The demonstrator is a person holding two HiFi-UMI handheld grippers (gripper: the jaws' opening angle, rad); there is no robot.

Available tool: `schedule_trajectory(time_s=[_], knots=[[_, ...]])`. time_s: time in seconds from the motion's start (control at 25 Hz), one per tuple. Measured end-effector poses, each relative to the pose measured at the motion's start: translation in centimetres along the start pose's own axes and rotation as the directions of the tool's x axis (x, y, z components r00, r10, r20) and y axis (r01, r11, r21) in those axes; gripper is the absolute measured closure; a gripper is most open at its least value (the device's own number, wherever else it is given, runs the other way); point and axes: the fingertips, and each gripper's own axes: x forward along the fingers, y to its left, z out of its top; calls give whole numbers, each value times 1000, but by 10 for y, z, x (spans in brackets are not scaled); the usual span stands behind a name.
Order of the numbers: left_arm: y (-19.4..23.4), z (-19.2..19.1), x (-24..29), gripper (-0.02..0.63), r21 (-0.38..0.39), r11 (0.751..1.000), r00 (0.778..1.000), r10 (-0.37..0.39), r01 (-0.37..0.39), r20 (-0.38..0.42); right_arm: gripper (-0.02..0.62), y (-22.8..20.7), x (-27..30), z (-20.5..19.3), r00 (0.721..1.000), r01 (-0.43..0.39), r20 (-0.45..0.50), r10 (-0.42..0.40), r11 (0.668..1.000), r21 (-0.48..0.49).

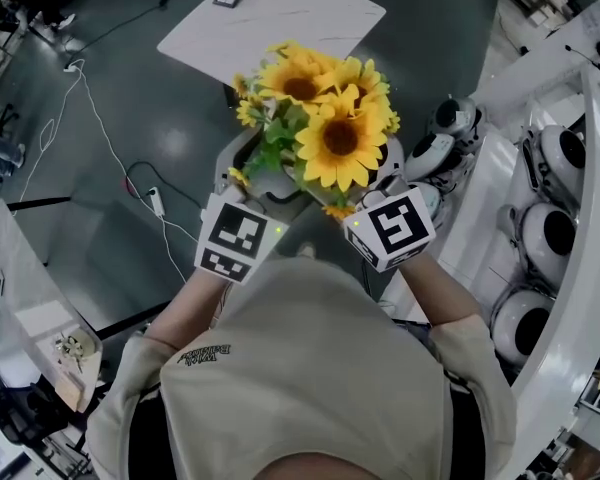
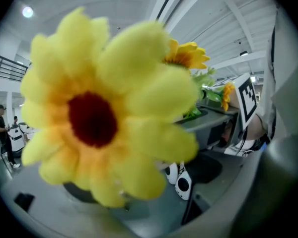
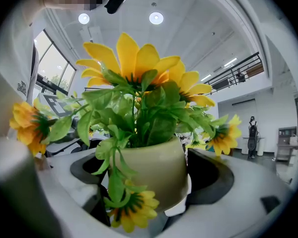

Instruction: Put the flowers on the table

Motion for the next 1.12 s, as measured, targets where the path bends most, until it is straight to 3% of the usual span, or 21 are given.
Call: schedule_trajectory(time_s=[0.64,1.12], knots=[[-11,-5,33,138,-9,999,999,37,-37,-6,107,-27,-8,-21,999,-33,2,33,999,-3],[37,-11,69,138,-1,999,999,48,-48,5,108,-60,41,-33,999,-36,9,36,999,-15]])
